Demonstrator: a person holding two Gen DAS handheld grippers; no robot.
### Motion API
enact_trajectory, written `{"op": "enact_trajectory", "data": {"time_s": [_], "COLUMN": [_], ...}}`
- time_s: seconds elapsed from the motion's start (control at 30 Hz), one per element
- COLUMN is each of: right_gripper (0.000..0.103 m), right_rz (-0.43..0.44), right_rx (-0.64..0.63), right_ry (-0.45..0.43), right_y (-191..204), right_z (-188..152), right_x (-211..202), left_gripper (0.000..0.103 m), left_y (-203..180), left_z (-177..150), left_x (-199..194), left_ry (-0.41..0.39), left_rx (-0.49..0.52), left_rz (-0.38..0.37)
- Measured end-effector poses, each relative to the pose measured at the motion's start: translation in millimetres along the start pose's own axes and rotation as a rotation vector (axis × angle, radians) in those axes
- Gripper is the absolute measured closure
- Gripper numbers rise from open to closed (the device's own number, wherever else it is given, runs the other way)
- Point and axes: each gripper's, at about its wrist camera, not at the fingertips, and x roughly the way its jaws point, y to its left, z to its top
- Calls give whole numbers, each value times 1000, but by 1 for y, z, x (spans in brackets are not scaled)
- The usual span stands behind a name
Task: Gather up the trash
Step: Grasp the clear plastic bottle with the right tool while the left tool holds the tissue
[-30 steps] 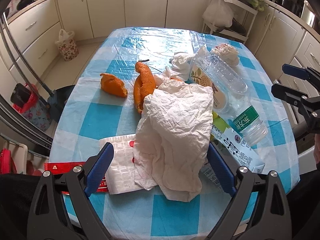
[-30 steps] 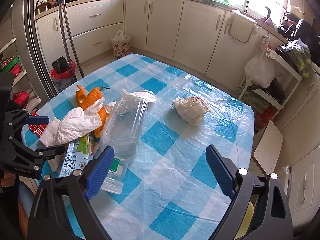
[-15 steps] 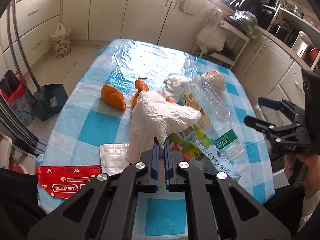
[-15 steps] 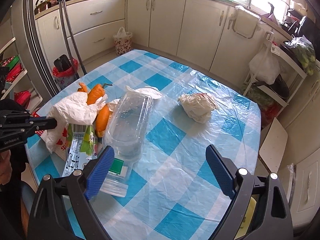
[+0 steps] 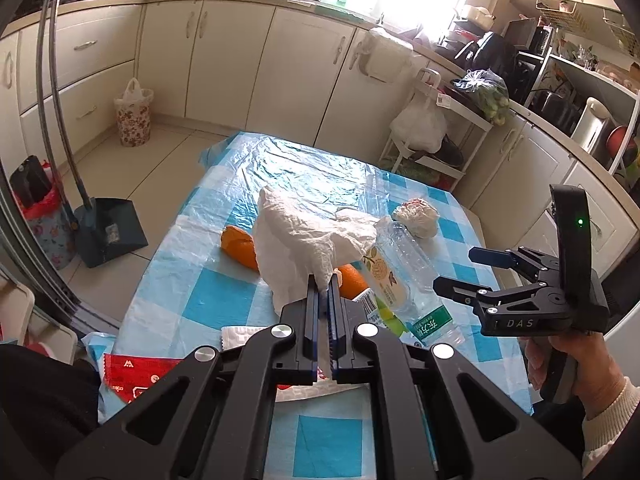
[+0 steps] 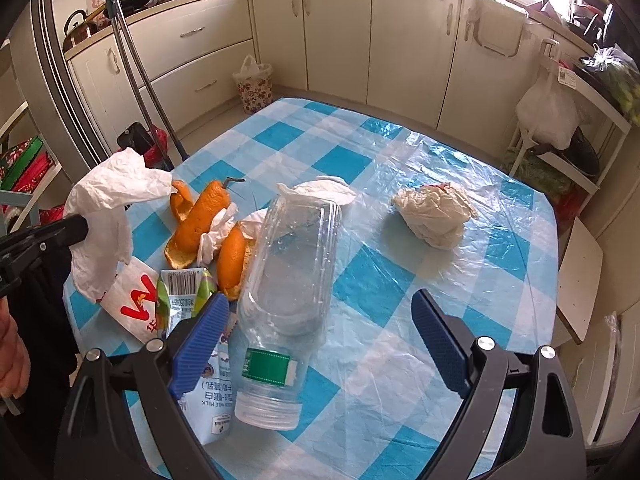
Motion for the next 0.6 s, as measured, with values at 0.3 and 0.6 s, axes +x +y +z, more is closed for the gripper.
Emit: {"op": "enact_trajectory", "data": {"time_s": [0.3, 0.6], "right_gripper": [14, 45], "right_rz": [-40, -41], "right_rx": [51, 97], "right_ry": [50, 87], "right_y": [17, 8], "right_z": [5, 1], "right_x": [29, 42], "left_gripper": [98, 98], "left_y": [-5, -3], "left_z": [-2, -4], "left_x": [-5, -4], "left_ry": [-30, -32], "left_rx": [44, 48], "left_rz": [16, 14]}}
